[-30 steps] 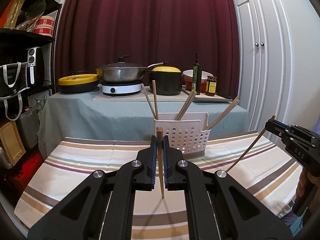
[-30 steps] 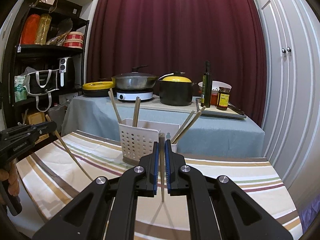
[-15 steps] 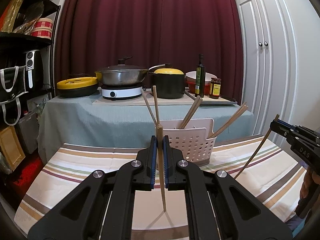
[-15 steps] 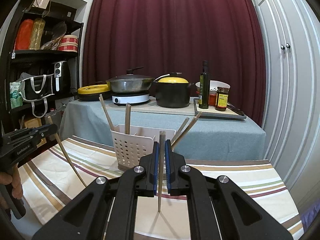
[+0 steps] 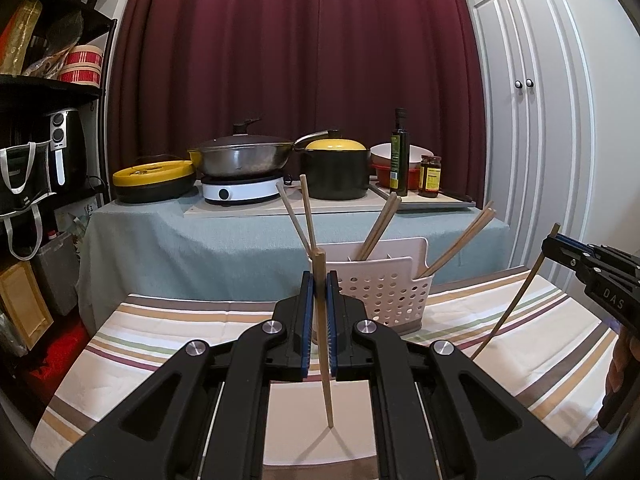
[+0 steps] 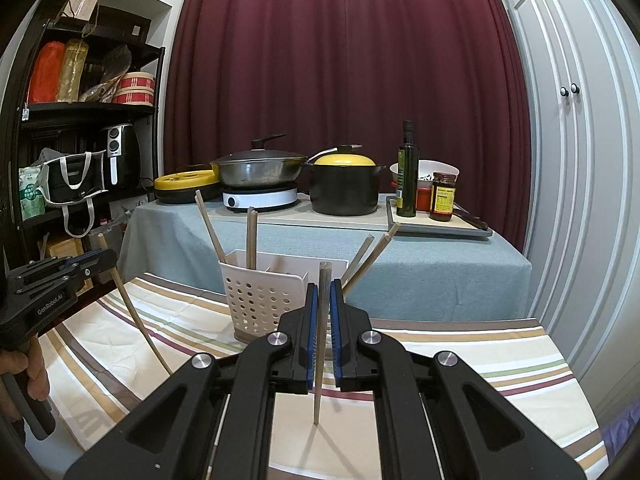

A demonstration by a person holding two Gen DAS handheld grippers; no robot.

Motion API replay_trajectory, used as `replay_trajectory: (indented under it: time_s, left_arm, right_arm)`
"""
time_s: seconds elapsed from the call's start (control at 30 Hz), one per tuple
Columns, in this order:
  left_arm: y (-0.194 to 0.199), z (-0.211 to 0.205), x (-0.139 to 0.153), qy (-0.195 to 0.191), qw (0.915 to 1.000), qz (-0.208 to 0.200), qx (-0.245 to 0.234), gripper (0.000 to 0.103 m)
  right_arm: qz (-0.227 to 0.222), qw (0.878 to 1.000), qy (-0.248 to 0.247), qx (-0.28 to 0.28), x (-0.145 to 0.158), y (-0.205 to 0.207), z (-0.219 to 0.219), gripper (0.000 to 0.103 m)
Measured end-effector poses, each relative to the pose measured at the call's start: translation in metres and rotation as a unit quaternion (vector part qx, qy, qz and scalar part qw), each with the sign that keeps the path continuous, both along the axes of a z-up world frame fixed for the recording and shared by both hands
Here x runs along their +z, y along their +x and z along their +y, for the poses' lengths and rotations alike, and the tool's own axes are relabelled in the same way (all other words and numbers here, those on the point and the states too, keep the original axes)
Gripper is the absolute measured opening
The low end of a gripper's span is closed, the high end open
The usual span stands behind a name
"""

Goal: Organize utensils
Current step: 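Carry both upright chopsticks over the white caddy and lower them in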

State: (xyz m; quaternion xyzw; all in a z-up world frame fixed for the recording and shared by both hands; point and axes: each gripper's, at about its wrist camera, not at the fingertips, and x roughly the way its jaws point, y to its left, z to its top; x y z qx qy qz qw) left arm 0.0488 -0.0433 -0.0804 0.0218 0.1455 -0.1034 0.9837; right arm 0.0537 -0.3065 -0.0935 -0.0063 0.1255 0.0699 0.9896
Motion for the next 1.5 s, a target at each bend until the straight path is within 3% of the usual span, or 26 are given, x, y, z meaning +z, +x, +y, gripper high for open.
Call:
replay_trajectory:
  time_s: [0.3,0.63,1.13,1.5]
  left_arm:
    - [-0.003,0.004,0.002,-0.010,0.9999,-0.001,0.000,0.007]
    - [-0.010,0.006,0.033,-0.022,0.9990,-0.036,-0.016,0.007]
    - [0.012,0.000,0.096,-0.044,0.9922,-0.111,-0.037,0.007]
    - [0.049,-0.015,0.123,-0.040,0.9872,-0.147,-0.048,0.007]
  right_arm:
    - [-0.004,1.000,0.003,0.001,0.005,-0.002,0.001,0.007]
    - [-0.024,1.000,0.010,0.013,0.022,-0.003,0.003,0.007]
    - [-0.117,0.992,0.022,0.035,0.081,0.010,0.006,0.007]
    - [-0.163,0.986,0.022,0.037,0.111,0.044,0.005,0.007]
